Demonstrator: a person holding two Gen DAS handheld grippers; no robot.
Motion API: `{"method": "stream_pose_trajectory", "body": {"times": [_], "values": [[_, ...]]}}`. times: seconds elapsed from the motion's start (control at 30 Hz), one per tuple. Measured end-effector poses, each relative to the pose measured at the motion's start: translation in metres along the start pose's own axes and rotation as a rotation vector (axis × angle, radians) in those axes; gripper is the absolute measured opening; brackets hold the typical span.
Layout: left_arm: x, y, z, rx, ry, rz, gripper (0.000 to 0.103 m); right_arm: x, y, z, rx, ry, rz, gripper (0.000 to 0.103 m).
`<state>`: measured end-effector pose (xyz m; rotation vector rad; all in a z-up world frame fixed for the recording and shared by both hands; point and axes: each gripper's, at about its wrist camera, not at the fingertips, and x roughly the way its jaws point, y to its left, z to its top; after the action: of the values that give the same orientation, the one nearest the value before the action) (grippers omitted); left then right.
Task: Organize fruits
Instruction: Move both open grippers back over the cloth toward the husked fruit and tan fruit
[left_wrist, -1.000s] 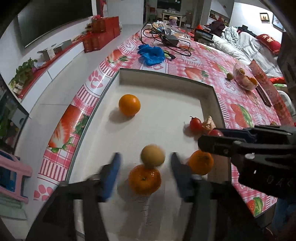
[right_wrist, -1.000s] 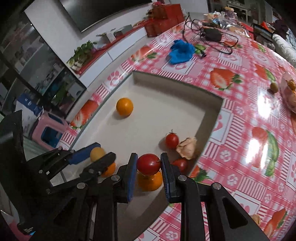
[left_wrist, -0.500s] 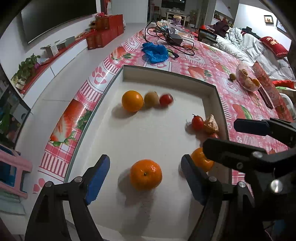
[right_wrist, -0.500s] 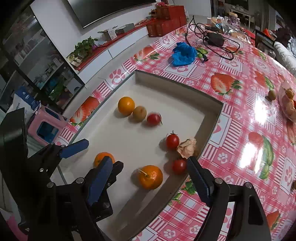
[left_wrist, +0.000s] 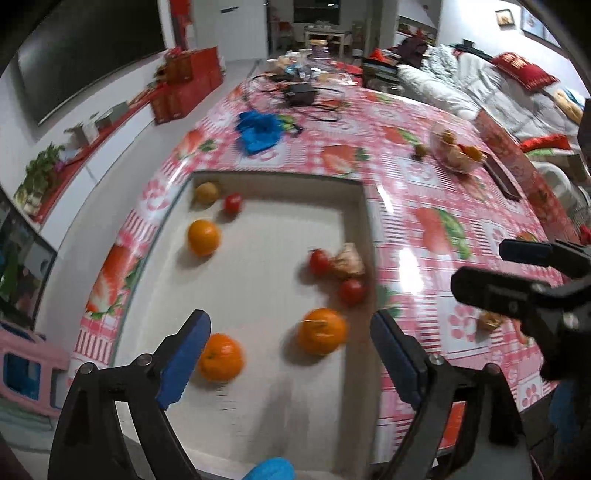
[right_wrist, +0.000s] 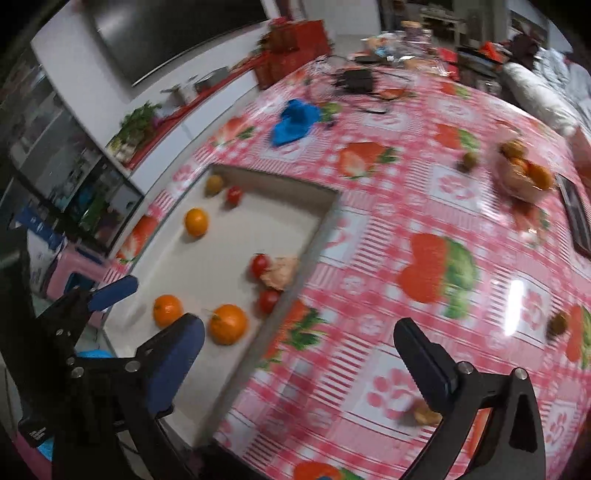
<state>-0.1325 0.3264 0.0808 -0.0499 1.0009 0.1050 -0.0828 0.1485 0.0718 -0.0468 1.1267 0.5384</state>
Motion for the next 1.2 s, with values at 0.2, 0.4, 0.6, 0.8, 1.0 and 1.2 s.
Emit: {"method": "stream_pose_trajectory", "body": {"times": [0.2, 0.4, 0.6, 0.8, 1.0, 1.2], "values": [[-0.003, -0.051, 0.003, 0.096, -0.001, -0.03, 0.09, -0.021, -0.05, -0.014, 0.088, -0.021, -0.083, 0.103], [0.001, -0.094, -0.003, 0.164, 0.018, -0.044, 0.091, -0.038, -0.09, -0.032, 0.128, -0.044, -0.146, 0.103], [0.008, -0.121, -0.011, 0.2, 0.045, -0.034, 0.091, -0.047, -0.111, -0.048, 0.109, -0.059, -0.216, 0.103], [0.013, -0.14, -0.015, 0.239, 0.061, -0.016, 0.091, -0.047, -0.134, -0.063, 0.127, -0.047, -0.246, 0.103], [0.018, -0.148, -0.014, 0.248, 0.069, 0.003, 0.091, -0.048, -0.146, -0.07, 0.126, -0.053, -0.282, 0.103], [0.02, -0.153, -0.014, 0.262, 0.075, 0.013, 0.091, -0.044, -0.145, -0.071, 0.089, -0.051, -0.293, 0.103]]}}
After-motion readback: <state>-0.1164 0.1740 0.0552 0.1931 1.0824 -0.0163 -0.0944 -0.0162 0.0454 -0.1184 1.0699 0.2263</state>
